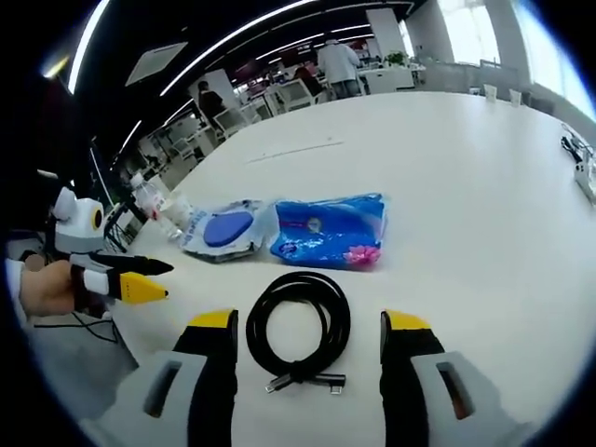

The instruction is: Arrange the tabletop items into an orderly group along one side of the table until the central work area is clear of visible clutter.

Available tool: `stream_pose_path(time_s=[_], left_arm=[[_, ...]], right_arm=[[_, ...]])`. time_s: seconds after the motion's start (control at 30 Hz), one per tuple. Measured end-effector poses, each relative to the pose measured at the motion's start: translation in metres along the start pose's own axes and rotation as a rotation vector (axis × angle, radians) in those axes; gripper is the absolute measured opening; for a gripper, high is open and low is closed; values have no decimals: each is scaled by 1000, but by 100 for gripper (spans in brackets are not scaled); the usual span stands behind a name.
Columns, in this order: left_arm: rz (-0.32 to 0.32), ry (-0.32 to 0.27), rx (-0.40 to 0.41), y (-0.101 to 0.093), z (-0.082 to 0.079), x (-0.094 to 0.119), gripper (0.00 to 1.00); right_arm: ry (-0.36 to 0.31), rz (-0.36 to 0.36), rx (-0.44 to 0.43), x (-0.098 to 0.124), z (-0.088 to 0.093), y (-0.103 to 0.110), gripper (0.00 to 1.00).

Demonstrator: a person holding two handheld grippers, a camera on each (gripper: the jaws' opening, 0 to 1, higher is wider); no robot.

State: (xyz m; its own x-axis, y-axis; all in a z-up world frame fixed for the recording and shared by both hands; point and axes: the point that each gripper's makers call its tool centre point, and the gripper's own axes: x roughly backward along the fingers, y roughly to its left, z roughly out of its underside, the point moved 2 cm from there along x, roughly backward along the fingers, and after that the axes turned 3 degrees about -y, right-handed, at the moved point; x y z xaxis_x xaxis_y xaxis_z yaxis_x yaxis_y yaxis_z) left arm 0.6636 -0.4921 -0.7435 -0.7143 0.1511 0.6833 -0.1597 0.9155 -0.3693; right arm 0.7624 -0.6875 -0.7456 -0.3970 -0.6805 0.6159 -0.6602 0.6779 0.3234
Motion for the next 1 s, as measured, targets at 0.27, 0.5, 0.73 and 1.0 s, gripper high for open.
stream_pose_path(time_s=[0.27, 0.5, 0.73, 1.0], left_arm=[[-16, -13, 12, 22, 0, 24, 82], [-33, -27, 2, 42, -1, 46, 84], [-59, -37, 7, 66, -2, 66, 85], [-68, -51, 16, 87, 0, 84, 85]], right_arm=[[-16, 14, -31, 4, 3, 12, 59], [-22, 21, -35, 5, 5, 19, 60], [-23, 29, -38, 12, 9, 30, 60], [-19, 39, -33, 20, 15, 35, 60]])
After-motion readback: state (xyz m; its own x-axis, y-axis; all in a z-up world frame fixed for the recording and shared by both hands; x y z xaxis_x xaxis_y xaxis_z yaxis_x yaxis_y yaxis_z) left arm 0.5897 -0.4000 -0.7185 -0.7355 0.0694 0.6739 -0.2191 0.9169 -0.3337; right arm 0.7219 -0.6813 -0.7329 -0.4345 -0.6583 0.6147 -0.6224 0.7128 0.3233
